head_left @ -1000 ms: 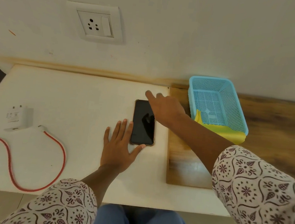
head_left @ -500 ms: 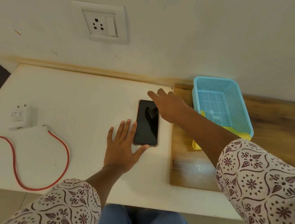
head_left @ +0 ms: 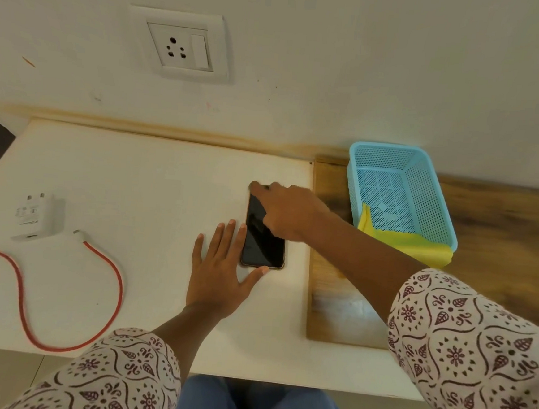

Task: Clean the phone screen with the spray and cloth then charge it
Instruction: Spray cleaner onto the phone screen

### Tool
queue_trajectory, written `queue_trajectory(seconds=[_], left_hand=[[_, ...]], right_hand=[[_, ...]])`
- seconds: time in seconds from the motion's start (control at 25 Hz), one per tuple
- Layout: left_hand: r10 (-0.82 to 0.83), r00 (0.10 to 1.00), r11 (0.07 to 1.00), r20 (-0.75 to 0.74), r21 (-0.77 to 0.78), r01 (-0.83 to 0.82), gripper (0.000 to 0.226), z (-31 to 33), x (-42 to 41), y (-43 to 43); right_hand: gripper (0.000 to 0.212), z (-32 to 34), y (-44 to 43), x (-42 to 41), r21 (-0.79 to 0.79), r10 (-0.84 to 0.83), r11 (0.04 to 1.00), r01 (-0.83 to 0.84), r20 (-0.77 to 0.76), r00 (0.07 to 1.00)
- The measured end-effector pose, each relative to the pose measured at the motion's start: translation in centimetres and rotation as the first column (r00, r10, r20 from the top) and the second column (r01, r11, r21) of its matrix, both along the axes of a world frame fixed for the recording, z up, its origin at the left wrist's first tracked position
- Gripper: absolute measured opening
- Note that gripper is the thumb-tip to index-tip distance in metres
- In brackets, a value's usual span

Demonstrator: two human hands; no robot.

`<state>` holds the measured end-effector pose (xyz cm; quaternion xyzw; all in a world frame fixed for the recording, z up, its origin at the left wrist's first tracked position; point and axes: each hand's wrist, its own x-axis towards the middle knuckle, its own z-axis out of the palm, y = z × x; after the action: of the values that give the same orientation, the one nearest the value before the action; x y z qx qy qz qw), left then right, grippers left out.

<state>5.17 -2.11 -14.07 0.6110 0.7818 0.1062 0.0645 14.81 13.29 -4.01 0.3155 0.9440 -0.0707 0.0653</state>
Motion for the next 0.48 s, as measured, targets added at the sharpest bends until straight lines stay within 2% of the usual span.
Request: queue_trajectory(seconds=[0.08, 0.2, 0.36, 0.48], left_hand=[[-0.002, 1.000, 1.000, 0.003, -0.003, 0.002, 0.083, 0.1, 0.0, 0.0], [-0.012, 1.000, 1.000, 0.010, -0.012, 0.012, 0.081, 0.2, -0.1, 0.0], [-0.011, 1.000, 1.000, 0.019, -0.010, 0.011, 0.081, 0.3, 0.0, 0.0], [-0.020, 1.000, 1.000, 0.023, -0.016, 0.021, 0.084, 0.2, -0.1, -0.2]], right_hand=[[0.048, -0.2, -1.9, -0.3, -0.079, 0.090, 0.993, -0.090, -0.013, 0.996], [0.051, -0.9, -3.9, 0.3, -0.157, 0.178, 0.973, -0.168, 0.047, 0.983], [0.055, -0.9, -4.4, 1.2, -0.140, 0.206, 0.971, -0.192, 0.093, 0.974], [0.050, -0.6, -4.6, 1.6, -0.161, 0.245, 0.961, -0.227, 0.106, 0.964]])
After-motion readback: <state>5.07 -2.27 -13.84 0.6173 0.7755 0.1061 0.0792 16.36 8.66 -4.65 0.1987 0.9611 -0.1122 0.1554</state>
